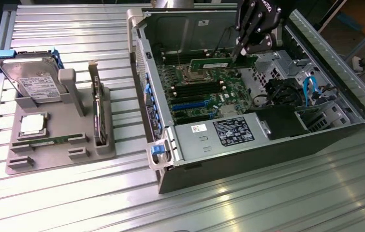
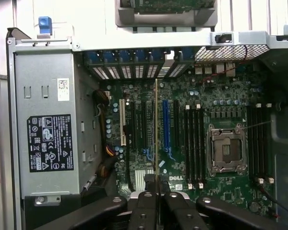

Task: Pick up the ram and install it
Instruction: 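Pick up the ram and move it above insertion slot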

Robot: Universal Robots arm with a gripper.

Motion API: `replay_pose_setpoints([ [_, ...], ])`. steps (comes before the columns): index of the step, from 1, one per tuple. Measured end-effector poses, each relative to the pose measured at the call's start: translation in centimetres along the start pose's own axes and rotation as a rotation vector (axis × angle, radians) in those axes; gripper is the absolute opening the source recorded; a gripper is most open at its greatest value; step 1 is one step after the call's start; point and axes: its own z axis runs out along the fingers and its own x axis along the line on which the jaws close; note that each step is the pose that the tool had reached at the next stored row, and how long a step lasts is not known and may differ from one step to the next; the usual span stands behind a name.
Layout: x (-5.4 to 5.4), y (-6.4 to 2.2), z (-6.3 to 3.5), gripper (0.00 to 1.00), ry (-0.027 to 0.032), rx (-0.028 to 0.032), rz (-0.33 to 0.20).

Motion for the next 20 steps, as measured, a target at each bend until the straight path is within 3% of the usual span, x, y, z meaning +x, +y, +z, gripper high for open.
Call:
replay_pose_setpoints([
  [20,-2.6,-0.15,0.41,0.12,-0.0001,0.0000,0.000],
])
